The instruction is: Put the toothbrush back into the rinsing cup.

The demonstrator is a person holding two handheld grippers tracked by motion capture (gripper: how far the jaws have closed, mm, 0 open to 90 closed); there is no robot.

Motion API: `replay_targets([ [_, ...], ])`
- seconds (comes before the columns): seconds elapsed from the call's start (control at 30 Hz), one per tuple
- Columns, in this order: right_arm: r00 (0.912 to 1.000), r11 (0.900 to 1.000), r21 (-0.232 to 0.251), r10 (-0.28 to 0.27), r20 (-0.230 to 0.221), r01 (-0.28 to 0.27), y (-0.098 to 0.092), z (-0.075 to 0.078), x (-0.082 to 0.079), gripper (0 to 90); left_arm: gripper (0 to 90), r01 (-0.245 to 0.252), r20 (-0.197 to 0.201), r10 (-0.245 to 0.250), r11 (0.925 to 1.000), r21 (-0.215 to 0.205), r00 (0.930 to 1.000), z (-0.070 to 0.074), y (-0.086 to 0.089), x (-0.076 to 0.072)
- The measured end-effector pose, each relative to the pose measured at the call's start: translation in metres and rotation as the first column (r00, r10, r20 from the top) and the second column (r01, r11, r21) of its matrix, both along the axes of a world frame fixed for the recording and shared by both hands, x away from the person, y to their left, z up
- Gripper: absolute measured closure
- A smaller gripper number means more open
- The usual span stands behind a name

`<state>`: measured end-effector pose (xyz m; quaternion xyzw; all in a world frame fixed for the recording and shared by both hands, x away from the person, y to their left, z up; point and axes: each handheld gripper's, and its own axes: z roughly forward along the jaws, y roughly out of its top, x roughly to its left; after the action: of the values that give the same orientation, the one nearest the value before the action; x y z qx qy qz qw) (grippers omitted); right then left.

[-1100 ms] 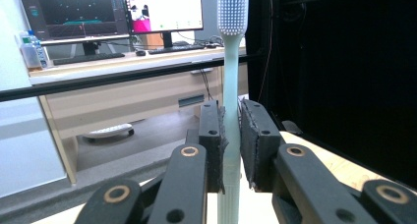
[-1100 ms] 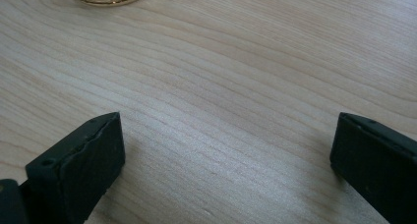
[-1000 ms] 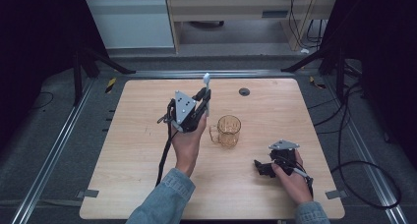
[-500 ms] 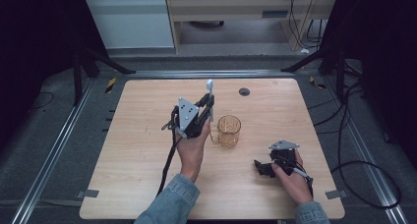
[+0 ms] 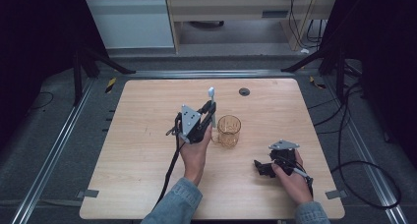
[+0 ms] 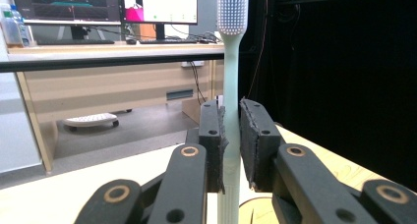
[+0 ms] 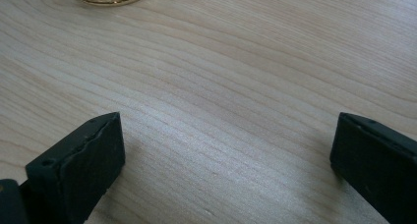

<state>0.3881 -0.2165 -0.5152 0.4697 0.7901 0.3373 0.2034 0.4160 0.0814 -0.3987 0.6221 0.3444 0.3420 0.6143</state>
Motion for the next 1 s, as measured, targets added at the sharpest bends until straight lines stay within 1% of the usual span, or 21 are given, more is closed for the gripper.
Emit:
replay_targets([
  [0.1,1.0000,1.000,0.000,0.000,0.000,0.000,0.000,0.000,0.000,0.4,79.3,0.002,-0.002,-0.002,1.0000,-0.008,1.0000,-0.004,0.000,0.001],
  [0.27,1.0000,1.000,0.000,0.001,0.000,-0.001,0.000,0.000,0.000,0.4,79.3,0.001,-0.004,-0.001,1.0000,0.005,1.0000,-0.011,-0.002,0.002],
  [0.47,1.0000,1.000,0.000,0.001,0.000,-0.001,0.000,0.000,0.000,0.4,79.3,0.003,-0.011,-0.003,1.0000,0.006,0.9999,-0.018,-0.002,0.003],
  [0.53,1.0000,1.000,-0.001,0.001,0.001,-0.001,0.000,0.000,0.000,0.4,79.3,0.004,-0.017,-0.004,1.0000,0.000,0.9998,-0.021,-0.002,0.004],
  [0.83,1.0000,1.000,0.000,0.000,0.000,0.000,0.000,0.000,0.000,0.4,79.2,0.003,-0.035,-0.003,1.0000,-0.002,0.9994,-0.035,-0.003,0.004],
  [1.0,1.0000,1.000,0.000,0.001,0.001,-0.001,0.000,0.000,0.000,0.3,79.2,0.002,-0.033,-0.002,0.9999,0.010,0.9994,-0.040,-0.002,0.003],
])
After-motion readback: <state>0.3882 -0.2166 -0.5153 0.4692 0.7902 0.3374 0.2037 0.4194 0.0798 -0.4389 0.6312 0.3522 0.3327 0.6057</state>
